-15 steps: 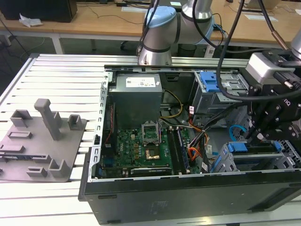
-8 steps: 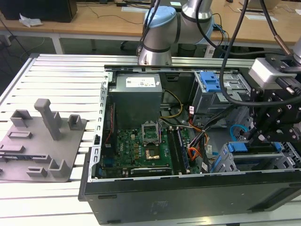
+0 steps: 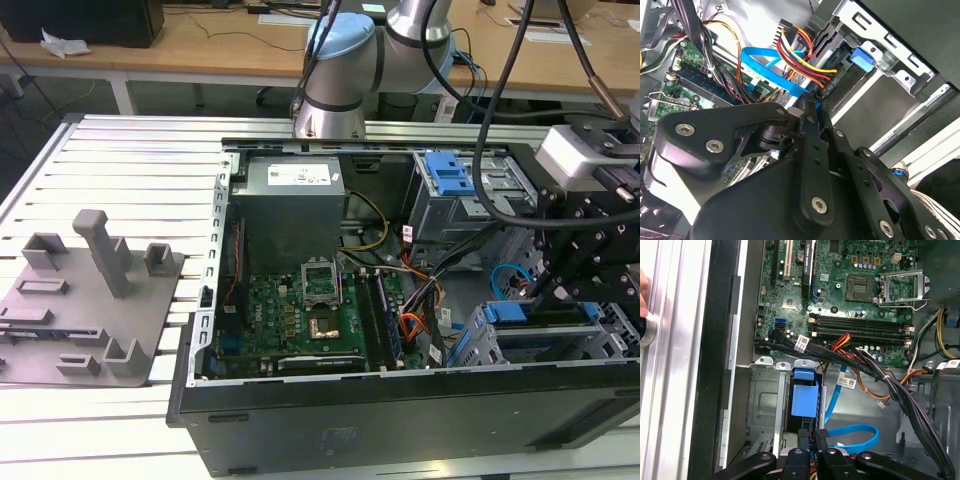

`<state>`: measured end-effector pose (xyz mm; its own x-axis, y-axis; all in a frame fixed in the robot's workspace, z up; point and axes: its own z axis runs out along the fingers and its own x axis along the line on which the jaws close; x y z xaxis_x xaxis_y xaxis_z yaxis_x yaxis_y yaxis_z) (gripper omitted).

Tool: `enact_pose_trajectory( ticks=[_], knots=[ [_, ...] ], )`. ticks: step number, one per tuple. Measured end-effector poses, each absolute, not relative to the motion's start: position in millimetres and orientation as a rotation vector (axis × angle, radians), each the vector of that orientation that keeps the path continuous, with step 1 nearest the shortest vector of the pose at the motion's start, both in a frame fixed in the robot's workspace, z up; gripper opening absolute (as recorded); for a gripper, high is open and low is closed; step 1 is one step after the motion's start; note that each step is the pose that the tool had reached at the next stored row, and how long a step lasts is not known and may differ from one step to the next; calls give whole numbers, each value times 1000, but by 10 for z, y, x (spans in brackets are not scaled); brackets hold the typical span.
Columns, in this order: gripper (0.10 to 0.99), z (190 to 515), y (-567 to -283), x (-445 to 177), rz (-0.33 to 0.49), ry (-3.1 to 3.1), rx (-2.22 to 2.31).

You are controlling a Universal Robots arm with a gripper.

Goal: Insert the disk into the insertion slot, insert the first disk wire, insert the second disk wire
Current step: 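Insert the second disk wire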

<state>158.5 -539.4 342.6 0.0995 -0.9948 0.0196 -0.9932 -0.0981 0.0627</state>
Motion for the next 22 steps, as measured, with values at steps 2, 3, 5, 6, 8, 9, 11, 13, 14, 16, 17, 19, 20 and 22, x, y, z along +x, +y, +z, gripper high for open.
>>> enact_pose_trajectory(
  ticks=[2,3,5,6,8,9,11,13,14,16,17,19,20,22],
  knots=[
    [161,3423,-5404,1585,-42,-2068,2284],
    [161,3421,-5409,1585,-42,-2068,2284],
    [161,3392,-5415,1585,-43,-2069,2285],
    [161,3386,-5416,1585,-43,-2069,2285],
    [161,3378,-5418,1585,-43,-2069,2285],
    [161,3375,-5418,1585,-44,-2069,2285],
    [161,3374,-5418,1585,-44,-2069,2285],
    [173,3371,-5419,1584,-45,-2069,2286],
    [239,3372,-5419,1584,-45,-2069,2285],
    [239,3389,-5420,1584,-44,-2069,2285],
    [239,3457,-5420,1584,-44,-2069,2285],
    [224,3530,-5416,1583,-44,-2069,2285],
    [157,3575,-5414,1580,-44,-2069,2285],
    [106,3658,-5414,1569,-43,-2070,2285]
  ],
)
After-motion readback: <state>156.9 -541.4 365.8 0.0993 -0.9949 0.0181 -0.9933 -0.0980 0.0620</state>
